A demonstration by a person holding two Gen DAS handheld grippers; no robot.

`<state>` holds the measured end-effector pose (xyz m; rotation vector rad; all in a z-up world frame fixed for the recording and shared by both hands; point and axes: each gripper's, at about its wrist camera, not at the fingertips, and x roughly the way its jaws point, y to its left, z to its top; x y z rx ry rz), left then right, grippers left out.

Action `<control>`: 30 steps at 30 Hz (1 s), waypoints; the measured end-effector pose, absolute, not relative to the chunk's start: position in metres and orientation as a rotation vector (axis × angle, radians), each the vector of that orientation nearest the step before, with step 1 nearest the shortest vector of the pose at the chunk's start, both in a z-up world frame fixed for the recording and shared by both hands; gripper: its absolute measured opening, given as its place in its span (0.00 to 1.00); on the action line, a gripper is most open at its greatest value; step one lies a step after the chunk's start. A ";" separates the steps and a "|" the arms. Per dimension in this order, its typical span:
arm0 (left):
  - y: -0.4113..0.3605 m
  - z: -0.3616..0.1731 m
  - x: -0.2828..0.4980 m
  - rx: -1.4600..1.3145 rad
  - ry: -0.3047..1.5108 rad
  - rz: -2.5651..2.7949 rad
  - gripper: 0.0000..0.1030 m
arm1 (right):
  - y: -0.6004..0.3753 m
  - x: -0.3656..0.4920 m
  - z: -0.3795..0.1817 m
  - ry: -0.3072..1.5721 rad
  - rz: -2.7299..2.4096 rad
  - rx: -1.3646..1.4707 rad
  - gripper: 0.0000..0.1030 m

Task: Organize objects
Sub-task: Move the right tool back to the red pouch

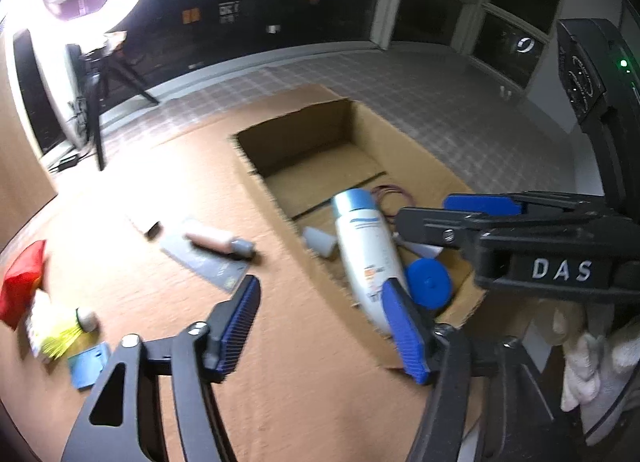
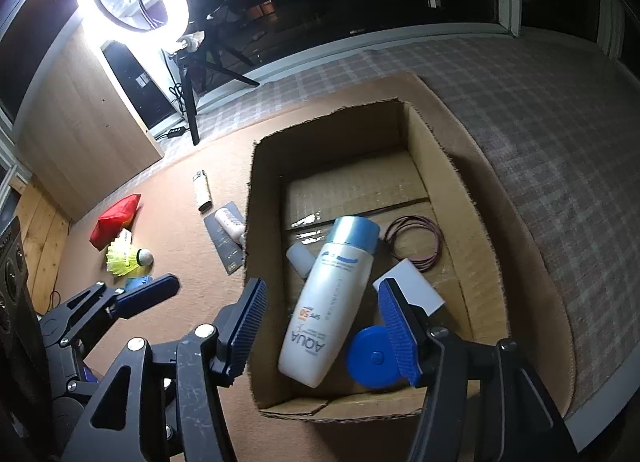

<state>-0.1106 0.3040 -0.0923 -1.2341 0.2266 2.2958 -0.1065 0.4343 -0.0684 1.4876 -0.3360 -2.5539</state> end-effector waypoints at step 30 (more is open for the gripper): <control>0.107 -0.107 -0.099 -1.490 -0.008 2.591 0.84 | 0.279 -0.117 -0.094 -0.073 -2.380 1.499 0.57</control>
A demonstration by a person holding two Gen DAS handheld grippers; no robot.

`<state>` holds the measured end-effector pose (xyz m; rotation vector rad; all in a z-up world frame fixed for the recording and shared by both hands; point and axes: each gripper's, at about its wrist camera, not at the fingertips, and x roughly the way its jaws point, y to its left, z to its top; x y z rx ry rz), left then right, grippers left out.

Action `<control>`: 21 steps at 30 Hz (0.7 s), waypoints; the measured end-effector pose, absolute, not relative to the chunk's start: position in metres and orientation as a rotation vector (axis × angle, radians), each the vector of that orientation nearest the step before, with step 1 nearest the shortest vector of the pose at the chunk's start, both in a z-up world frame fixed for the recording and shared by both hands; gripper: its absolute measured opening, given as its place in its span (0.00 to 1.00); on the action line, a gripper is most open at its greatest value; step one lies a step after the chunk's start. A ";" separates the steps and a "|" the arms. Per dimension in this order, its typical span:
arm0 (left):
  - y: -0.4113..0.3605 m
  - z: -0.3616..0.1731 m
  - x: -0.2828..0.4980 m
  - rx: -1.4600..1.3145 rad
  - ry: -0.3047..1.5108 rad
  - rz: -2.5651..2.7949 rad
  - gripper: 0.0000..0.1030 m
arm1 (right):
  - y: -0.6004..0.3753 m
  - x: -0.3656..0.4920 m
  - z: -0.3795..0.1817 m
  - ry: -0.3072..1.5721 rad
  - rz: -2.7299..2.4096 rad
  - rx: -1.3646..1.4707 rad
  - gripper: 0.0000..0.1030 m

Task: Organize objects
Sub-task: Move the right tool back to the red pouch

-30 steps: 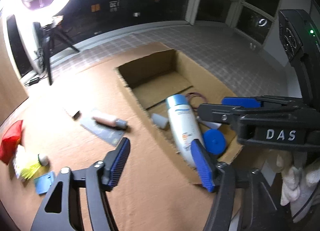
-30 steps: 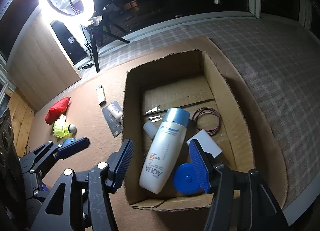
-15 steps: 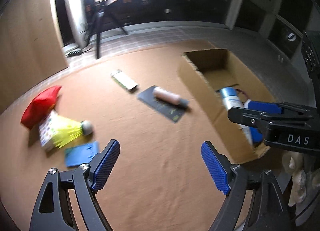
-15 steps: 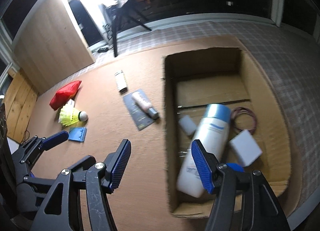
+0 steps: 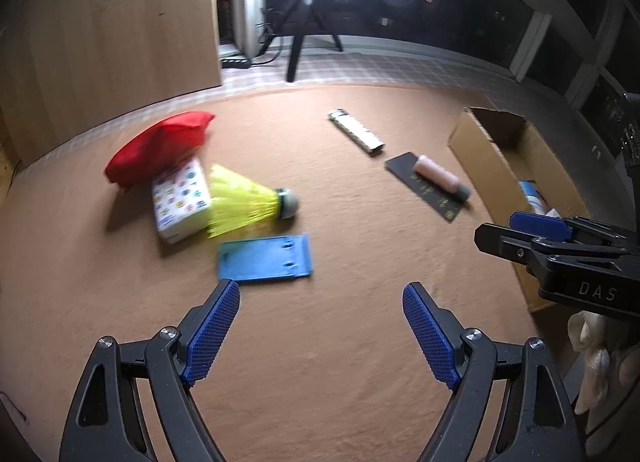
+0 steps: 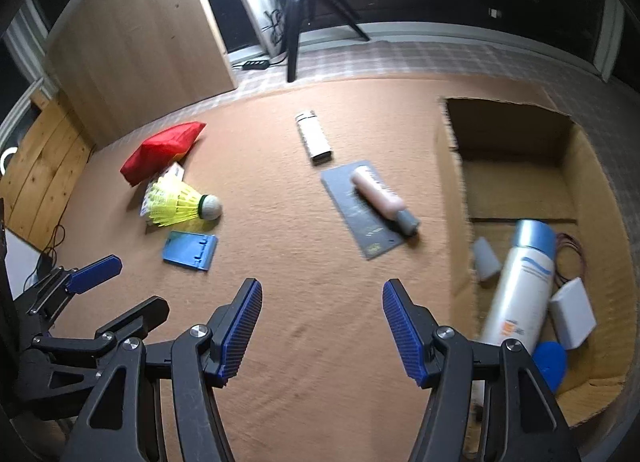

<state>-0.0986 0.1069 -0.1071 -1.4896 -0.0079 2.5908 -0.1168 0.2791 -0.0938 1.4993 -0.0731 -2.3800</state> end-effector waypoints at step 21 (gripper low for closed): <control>-0.021 -0.107 -0.114 -1.539 -0.178 2.676 0.84 | 0.240 -0.124 -0.099 -0.146 -2.336 1.432 0.57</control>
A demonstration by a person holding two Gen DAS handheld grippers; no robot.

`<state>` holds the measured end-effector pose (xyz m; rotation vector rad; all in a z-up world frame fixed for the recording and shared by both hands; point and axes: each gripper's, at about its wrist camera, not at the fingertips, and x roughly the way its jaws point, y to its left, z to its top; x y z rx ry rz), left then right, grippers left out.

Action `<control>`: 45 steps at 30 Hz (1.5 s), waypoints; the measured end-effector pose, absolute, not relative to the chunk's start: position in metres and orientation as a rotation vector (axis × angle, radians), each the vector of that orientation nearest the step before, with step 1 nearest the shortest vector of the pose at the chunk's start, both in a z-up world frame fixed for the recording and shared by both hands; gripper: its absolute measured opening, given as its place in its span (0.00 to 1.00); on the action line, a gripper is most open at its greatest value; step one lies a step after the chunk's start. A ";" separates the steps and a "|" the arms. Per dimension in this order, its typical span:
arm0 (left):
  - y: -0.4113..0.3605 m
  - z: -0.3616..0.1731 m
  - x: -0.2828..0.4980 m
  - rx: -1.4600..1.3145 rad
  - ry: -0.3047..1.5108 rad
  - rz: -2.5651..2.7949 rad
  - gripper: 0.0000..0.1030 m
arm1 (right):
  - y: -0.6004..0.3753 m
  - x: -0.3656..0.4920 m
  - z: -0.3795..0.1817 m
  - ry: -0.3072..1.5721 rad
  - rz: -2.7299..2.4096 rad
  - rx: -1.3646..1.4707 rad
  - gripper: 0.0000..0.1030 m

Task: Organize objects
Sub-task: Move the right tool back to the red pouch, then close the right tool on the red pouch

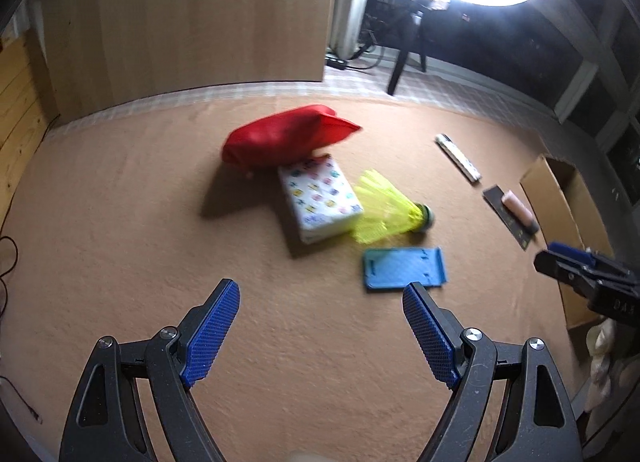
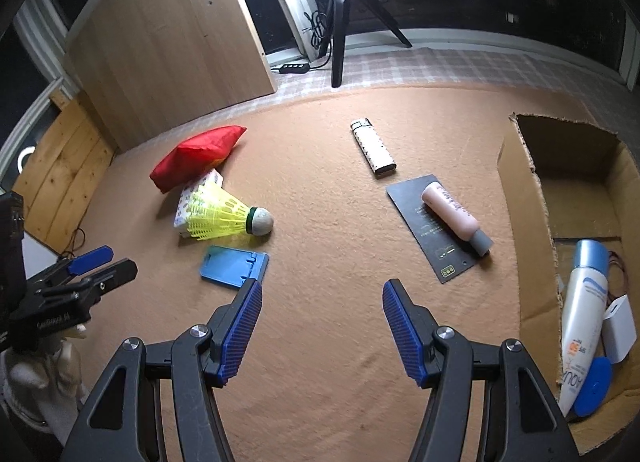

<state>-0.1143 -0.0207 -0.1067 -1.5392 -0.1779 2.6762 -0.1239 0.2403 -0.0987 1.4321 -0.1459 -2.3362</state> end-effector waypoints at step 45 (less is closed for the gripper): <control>-0.139 -0.127 -0.257 -1.552 -0.636 2.499 0.86 | 0.066 -0.305 -0.135 -0.440 -1.982 1.660 0.61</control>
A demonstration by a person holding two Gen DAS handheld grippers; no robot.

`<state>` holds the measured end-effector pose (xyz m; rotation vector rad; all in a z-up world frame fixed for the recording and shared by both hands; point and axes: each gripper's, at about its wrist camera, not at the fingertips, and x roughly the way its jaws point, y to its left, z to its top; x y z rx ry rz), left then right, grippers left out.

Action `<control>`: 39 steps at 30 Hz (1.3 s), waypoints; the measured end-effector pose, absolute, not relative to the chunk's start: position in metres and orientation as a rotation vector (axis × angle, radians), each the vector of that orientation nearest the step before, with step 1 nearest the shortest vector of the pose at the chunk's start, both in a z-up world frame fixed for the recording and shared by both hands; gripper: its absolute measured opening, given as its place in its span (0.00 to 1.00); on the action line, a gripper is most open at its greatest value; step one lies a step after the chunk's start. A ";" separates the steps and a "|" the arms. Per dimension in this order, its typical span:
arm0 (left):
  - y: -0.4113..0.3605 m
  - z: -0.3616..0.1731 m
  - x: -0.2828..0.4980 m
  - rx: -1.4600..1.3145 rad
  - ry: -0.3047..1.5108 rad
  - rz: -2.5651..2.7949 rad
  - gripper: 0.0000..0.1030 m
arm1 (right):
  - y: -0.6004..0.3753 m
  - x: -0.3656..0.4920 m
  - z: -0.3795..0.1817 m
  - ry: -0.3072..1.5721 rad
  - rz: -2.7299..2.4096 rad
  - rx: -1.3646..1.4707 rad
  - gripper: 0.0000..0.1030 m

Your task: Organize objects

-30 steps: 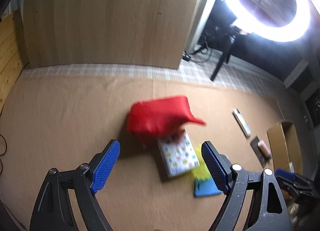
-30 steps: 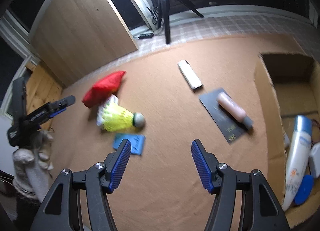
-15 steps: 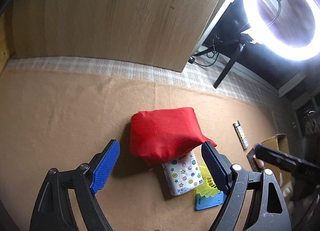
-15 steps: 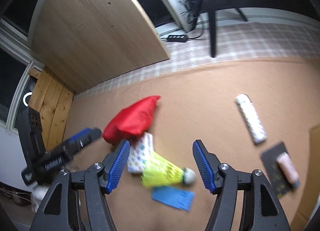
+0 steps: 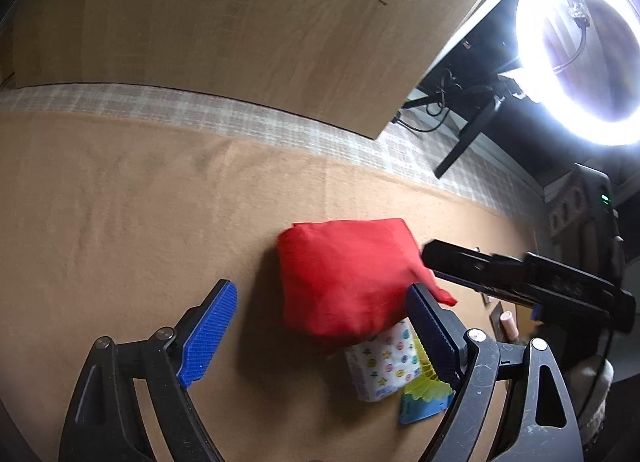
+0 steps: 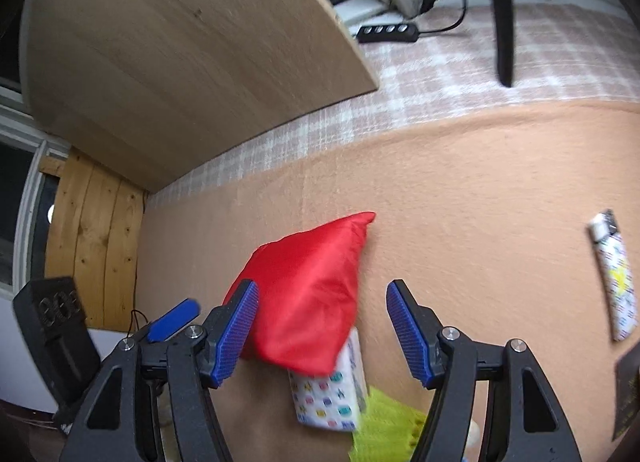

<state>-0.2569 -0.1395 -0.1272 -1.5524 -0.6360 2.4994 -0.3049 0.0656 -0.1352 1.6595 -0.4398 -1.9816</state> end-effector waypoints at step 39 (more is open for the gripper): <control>-0.214 -0.132 -0.084 -1.596 -0.691 2.594 0.86 | -0.002 -0.131 -0.145 0.076 -1.794 1.557 0.43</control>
